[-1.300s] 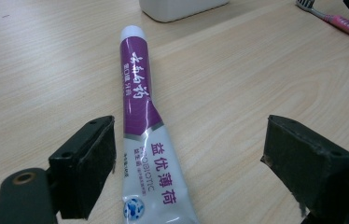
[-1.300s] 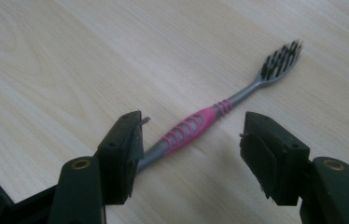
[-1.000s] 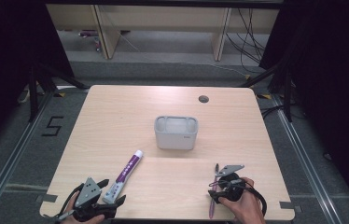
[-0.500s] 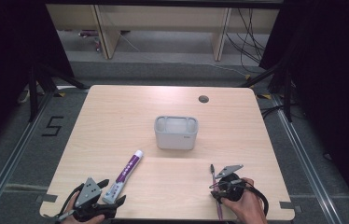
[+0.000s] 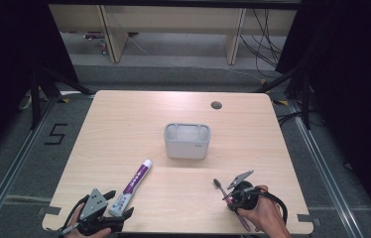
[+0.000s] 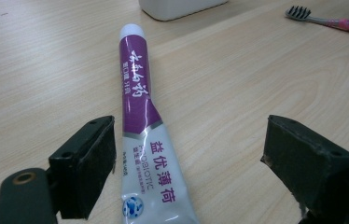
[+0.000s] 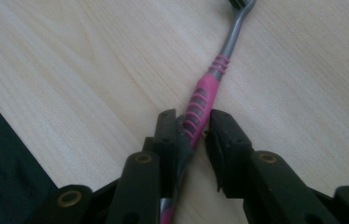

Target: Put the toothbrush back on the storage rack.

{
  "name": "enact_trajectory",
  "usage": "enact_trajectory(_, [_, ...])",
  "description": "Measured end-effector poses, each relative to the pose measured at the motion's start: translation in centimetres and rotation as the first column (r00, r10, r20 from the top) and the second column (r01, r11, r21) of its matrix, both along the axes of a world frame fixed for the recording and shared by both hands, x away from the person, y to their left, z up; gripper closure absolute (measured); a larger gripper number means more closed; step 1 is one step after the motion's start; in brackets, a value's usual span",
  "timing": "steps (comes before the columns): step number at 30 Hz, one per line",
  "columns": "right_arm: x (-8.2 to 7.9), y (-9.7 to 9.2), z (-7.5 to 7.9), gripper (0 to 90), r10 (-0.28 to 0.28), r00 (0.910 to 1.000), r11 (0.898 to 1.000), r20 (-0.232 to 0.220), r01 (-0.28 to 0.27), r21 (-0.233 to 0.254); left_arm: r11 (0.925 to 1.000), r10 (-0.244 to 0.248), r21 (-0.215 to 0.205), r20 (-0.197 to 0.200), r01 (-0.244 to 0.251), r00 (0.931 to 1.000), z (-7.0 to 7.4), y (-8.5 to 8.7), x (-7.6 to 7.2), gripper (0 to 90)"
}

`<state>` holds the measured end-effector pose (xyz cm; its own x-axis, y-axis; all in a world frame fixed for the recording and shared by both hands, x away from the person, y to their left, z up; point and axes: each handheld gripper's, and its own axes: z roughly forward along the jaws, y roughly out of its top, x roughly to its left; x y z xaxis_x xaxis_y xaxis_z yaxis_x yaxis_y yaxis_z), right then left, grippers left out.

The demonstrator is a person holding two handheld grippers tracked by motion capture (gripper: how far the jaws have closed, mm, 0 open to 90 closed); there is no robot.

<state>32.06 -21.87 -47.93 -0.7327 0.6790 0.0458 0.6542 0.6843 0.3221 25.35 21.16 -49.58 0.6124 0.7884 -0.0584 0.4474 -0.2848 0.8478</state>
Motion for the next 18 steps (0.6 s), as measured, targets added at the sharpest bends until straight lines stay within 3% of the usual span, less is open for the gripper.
enact_trajectory(7, [0.5, 0.2, 0.1, 79.9, 0.048, 0.9989, 0.998, -0.001, -0.048, -0.037, 1.0000, 0.001, 0.001, 0.001, -0.001, 1.0000, 0.0, 0.0, 0.0, 16.4])
enact_trajectory(9, [0.7, 0.4, 0.2, 81.4, 0.066, 0.9978, 0.996, -0.012, -0.066, -0.054, 1.0000, 0.001, 0.000, 0.002, -0.001, 1.0000, 0.0, 0.0, 0.0, 16.4])
enact_trajectory(10, [0.6, 0.6, 0.2, 81.5, 0.048, 0.9984, 0.997, -0.031, -0.050, -0.055, 1.0000, 0.002, 0.000, 0.002, -0.002, 1.0000, 0.0, 0.1, 0.0, 16.4])
enact_trajectory(12, [0.8, 0.6, 0.3, 81.6, 0.067, 0.9976, 0.996, -0.021, -0.068, -0.065, 1.0000, 0.001, 0.000, 0.002, -0.001, 1.0000, 0.0, 0.1, 0.0, 16.4])
enact_trajectory(18, [1.0, 1.1, 0.4, 82.2, 0.111, 0.9928, 0.986, -0.045, -0.116, -0.122, 1.0000, 0.000, 0.001, 0.001, 0.000, 1.0000, 0.0, 0.1, 0.0, 16.4])
